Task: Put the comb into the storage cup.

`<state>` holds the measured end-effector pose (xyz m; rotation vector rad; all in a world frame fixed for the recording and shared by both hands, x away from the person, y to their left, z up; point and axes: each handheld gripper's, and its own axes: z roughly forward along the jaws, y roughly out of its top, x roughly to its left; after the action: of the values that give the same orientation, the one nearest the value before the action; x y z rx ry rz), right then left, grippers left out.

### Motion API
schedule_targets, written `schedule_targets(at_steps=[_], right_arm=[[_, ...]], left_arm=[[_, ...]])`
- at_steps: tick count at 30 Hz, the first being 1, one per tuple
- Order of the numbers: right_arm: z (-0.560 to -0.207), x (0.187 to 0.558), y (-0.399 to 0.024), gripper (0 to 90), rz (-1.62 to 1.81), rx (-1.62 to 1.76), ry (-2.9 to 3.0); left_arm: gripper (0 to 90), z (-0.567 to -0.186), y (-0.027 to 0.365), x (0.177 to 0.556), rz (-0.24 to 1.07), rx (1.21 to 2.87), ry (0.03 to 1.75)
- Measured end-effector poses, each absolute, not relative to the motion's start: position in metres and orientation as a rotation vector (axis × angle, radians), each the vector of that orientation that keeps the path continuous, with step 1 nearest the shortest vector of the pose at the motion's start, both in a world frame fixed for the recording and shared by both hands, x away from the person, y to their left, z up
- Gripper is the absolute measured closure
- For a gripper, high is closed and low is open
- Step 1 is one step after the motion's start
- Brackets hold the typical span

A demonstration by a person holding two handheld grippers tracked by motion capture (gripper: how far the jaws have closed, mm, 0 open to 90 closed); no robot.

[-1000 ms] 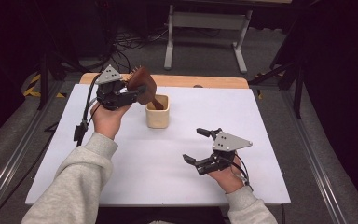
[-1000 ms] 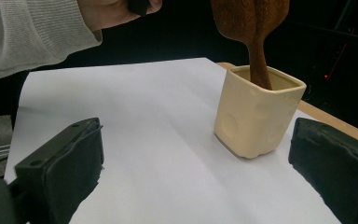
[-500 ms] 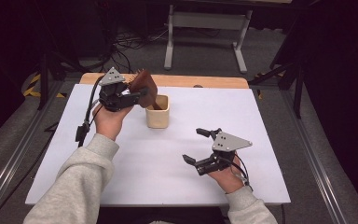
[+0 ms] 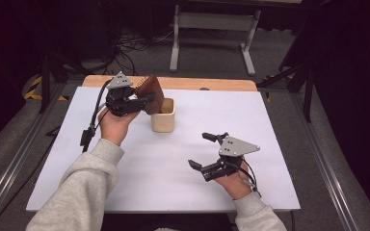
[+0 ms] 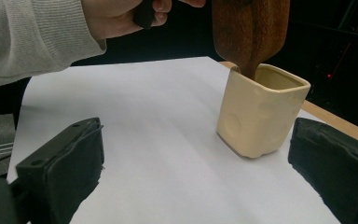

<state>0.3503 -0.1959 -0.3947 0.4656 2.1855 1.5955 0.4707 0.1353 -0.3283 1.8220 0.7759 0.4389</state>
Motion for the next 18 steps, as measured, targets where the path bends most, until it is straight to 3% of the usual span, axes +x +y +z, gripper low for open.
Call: schedule_targets(at_steps=[12, 13, 15, 16, 18], right_arm=[[-0.3948, 0.3502, -0.1952, 4.1, 1.593, 0.462, 2.187], [-0.3948, 0.3501, -0.1952, 4.1, 1.592, 0.462, 2.186], [-0.3948, 0.3501, -0.1953, 4.1, 1.593, 0.462, 2.185], [-0.3946, 0.3501, -0.1957, 4.1, 1.594, 0.464, 2.184], [-0.3944, 0.3501, -0.1959, 4.1, 1.593, 0.464, 2.185]], left_arm=[[46.5, -0.3339, 0.1342, 0.4701, 0.484, 1.850, 0.773], [40.1, -0.3337, 0.1356, 0.4706, 0.459, 1.844, 0.767], [37.9, -0.3334, 0.1361, 0.4698, 0.450, 1.843, 0.770], [29.2, -0.3329, 0.1374, 0.4690, 0.472, 1.833, 0.757], [25.9, -0.3318, 0.1388, 0.4680, 0.488, 1.837, 0.748]])
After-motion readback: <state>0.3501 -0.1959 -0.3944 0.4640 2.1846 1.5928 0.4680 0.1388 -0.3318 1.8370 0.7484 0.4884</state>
